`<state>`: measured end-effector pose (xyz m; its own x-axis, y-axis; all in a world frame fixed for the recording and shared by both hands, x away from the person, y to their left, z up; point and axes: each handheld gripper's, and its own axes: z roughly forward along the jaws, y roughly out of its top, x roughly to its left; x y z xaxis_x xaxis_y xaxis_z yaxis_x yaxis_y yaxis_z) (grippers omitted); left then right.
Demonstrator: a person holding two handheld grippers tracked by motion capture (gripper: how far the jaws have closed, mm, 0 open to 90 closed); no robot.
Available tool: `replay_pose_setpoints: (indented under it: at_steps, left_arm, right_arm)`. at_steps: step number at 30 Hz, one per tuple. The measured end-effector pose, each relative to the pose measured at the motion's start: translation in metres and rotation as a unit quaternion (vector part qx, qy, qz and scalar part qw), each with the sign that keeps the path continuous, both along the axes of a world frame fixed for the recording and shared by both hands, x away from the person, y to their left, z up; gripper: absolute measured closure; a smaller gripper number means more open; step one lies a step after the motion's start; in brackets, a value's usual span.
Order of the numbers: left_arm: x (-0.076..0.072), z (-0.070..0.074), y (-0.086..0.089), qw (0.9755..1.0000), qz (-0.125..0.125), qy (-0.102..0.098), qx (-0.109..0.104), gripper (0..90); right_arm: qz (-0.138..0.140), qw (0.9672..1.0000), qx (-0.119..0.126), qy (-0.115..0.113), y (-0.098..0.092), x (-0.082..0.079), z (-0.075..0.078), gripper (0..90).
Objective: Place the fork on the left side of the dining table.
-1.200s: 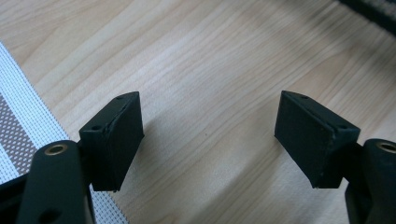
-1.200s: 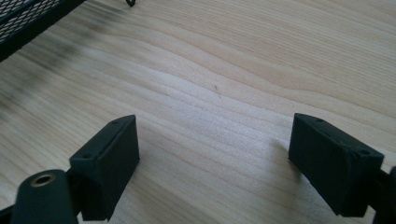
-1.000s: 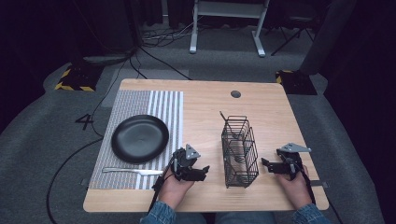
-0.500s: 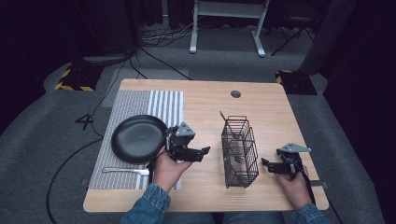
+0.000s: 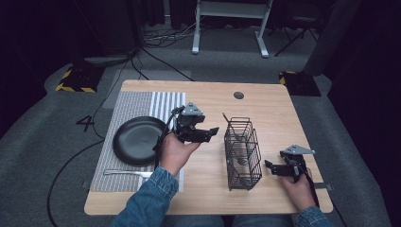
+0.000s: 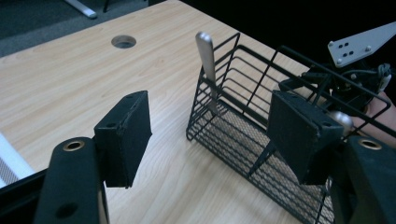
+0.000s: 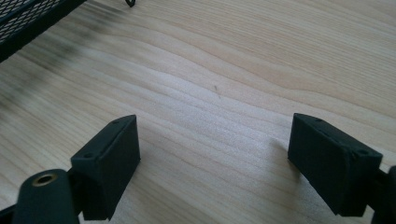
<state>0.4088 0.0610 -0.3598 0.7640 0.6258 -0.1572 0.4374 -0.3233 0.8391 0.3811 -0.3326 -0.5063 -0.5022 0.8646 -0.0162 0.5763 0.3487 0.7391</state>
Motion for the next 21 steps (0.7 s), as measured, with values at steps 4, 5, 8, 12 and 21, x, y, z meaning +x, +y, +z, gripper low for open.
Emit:
replay_pose_setpoints:
  at_steps: [4,5,8,12,21]
  left_arm:
    - [0.008,0.003,-0.007,1.0000,-0.002,-0.002,0.005,32.0]
    - [0.012,0.003,-0.010,1.0000,-0.001,0.000,0.003,32.4]
    - [0.019,0.002,-0.014,1.0000,-0.003,0.003,-0.004,33.6]
    - [0.027,0.001,-0.021,0.9999,-0.008,-0.004,-0.009,36.7]
    - [0.045,-0.009,-0.036,0.9997,-0.018,0.014,-0.003,48.5]
  right_arm:
    - [0.000,1.0000,0.000,0.000,0.000,0.000,0.000,16.8]
    - [-0.001,1.0000,0.000,0.000,0.000,0.000,0.000,16.9]
    - [-0.001,1.0000,0.000,0.000,0.000,0.000,0.000,16.9]
    - [-0.001,1.0000,0.000,0.000,0.000,0.000,0.000,16.9]
    - [-0.001,1.0000,0.000,0.000,0.000,0.000,0.000,16.9]
